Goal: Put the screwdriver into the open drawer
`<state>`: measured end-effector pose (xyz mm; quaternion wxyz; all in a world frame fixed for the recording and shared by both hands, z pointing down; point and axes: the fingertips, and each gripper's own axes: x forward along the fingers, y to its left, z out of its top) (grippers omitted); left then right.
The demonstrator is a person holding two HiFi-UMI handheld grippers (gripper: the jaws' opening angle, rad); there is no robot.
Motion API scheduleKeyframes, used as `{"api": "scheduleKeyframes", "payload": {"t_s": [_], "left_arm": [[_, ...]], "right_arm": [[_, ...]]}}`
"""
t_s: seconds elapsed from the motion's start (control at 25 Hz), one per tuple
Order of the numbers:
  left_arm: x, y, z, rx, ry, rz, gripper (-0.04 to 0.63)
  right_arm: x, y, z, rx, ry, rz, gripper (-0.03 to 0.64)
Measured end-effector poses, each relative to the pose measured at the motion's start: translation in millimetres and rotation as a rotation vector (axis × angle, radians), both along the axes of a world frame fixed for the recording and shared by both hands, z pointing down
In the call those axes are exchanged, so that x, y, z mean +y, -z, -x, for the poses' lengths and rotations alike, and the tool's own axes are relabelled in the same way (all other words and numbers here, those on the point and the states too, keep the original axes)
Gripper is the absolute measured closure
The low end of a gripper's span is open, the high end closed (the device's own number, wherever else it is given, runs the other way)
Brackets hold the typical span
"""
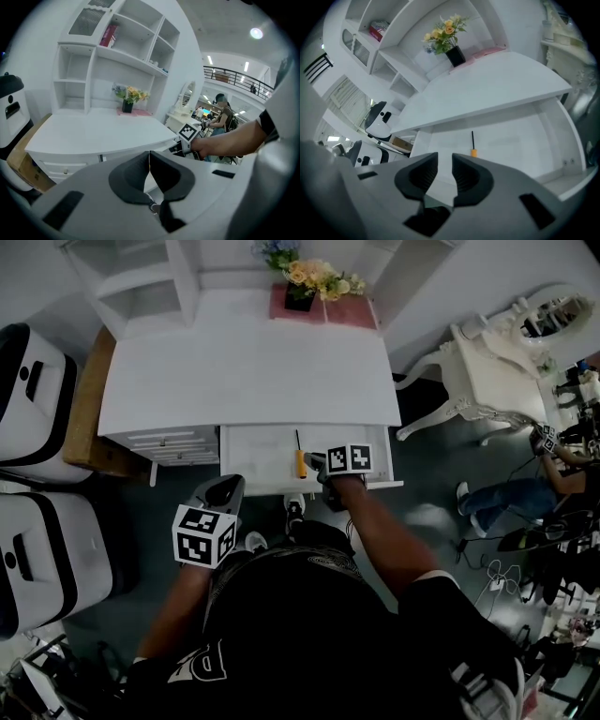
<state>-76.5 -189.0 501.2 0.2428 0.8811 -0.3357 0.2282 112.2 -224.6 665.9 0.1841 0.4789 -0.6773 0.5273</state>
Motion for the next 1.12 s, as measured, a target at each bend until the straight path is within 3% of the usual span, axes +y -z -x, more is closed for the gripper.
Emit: {"api": "scheduleKeyframes", "payload": {"t_s": [0.44, 0.68, 0.88, 1.12], "left_arm": [[15, 25, -7, 0.069, -0.045, -0.02, 0.58], [33, 32, -30, 0.083, -0.099, -0.02, 0.58], [47, 44, -54, 0.092, -0.112, -0.045, 0.58], [62, 58, -85, 0.118, -0.064, -0.064, 0.58]], "right_arm": [[43, 104, 24, -0.043, -0.06, -0.275, 0.591], [54, 161, 36, -0.011, 0.044, -0.507, 0.606], [67, 199, 24, -0.043, 0.061, -0.589, 0.607], [93, 233, -5, 0.019, 0.134, -0.68, 0.607]]}}
